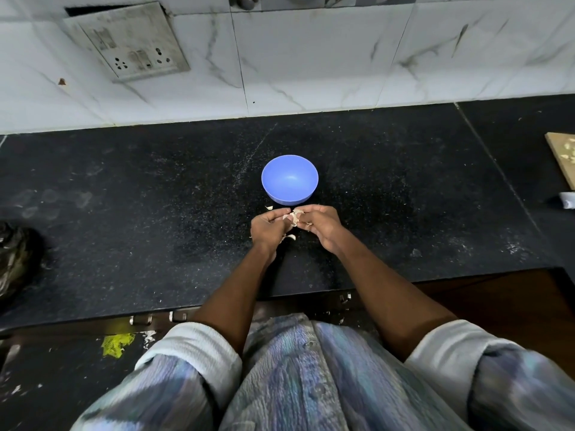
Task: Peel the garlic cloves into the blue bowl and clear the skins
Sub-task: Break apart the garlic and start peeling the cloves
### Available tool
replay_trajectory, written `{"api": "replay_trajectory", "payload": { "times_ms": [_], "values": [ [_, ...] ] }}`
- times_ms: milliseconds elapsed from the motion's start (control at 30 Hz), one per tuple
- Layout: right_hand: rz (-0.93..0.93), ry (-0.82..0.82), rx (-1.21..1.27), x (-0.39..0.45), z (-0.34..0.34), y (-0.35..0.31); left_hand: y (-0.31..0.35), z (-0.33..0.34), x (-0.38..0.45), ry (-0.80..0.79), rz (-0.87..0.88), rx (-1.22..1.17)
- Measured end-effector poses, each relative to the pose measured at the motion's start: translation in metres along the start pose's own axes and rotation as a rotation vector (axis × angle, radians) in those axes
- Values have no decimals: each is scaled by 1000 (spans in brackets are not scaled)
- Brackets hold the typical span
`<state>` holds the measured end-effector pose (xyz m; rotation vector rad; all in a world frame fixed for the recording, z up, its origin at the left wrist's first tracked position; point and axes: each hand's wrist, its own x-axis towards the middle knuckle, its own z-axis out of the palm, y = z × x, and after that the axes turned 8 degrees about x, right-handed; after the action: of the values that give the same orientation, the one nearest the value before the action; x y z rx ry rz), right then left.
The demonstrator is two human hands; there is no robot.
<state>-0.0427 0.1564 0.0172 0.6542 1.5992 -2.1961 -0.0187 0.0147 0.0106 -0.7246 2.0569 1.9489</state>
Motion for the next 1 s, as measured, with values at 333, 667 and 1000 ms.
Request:
{"api": "replay_trajectory", "payload": {
  "times_ms": [333, 667, 1000],
  "values": [
    [-17, -59, -107, -2, 3, 1, 2, -2, -3, -24, -47, -73],
    [-45, 34, -193, 5, 6, 4, 1, 2, -2, -27, -31, -46],
    [33, -53, -109, 2, 8, 3, 0, 5, 1, 42, -86, -144]
  ]
}}
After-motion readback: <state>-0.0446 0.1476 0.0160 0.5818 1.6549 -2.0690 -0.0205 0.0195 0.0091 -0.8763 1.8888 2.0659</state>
